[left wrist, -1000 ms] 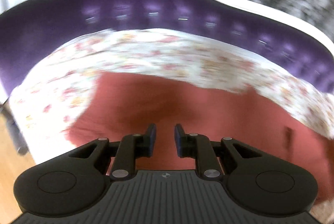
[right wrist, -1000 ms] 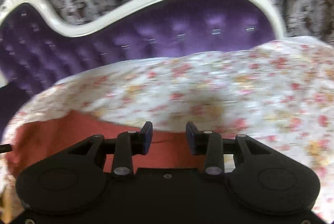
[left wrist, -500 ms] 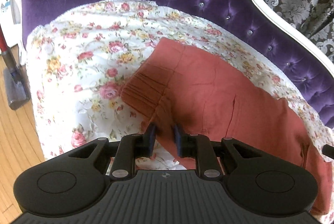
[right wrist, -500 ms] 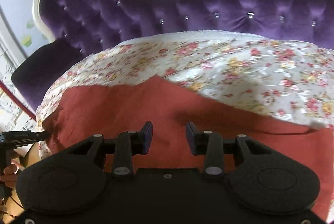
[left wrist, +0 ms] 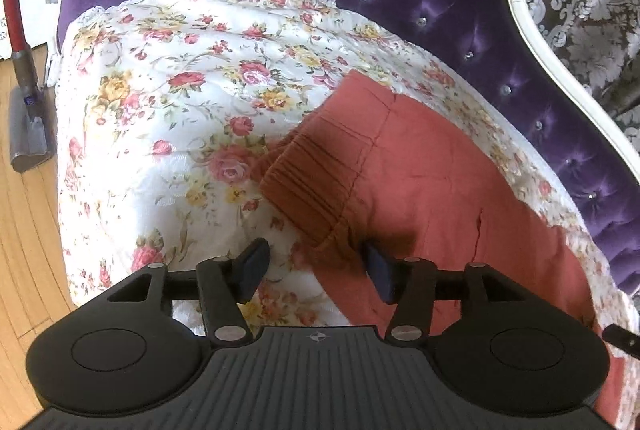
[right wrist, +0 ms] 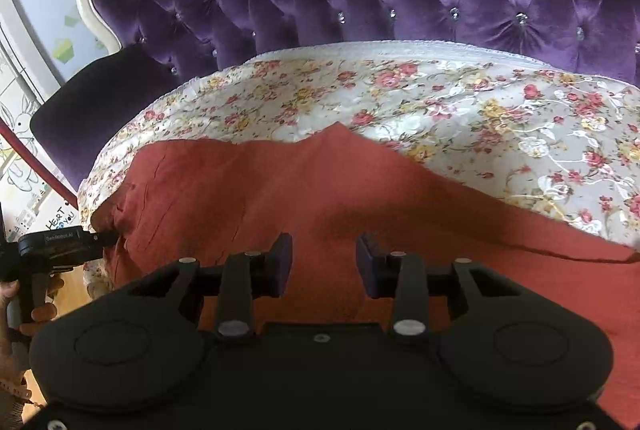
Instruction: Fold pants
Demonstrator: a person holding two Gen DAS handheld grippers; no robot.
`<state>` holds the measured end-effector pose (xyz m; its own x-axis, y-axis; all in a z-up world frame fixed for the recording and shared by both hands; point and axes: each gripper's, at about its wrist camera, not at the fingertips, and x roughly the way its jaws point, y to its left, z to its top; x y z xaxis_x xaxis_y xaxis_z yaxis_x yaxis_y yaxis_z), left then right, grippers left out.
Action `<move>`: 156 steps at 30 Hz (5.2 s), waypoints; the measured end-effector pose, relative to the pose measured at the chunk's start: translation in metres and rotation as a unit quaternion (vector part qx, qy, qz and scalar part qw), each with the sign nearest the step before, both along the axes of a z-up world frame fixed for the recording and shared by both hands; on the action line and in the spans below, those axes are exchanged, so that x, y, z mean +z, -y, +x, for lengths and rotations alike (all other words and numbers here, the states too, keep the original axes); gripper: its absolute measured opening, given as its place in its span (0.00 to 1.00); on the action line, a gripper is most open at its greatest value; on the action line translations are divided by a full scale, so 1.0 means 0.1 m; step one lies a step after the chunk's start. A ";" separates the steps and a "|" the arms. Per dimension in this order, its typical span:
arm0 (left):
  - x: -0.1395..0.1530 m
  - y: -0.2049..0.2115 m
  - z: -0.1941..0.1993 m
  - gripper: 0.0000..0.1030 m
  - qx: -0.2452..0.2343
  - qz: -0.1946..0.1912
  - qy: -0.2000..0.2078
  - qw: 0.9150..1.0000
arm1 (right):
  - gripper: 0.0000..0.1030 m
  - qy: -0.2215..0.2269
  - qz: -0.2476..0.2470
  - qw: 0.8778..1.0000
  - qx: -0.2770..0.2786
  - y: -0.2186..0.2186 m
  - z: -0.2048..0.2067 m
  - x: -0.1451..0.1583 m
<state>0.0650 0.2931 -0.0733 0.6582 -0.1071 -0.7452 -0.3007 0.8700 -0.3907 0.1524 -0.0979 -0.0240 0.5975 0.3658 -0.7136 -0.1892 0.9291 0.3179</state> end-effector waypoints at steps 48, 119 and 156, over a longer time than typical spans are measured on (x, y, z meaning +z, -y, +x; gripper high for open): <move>0.11 0.06 0.63 0.29 -0.015 0.056 -0.014 0.998 | 0.19 -0.023 -0.052 0.997 -0.046 -0.43 1.23 -0.46; 0.91 4.02 -0.47 0.30 -0.455 0.127 0.135 0.871 | 0.32 0.010 0.077 0.960 -0.271 2.21 -1.56 -0.11; 0.00 3.05 0.08 0.29 -0.361 0.106 -0.014 0.926 | 0.69 -0.029 0.093 0.965 -0.245 1.83 -1.20 -0.47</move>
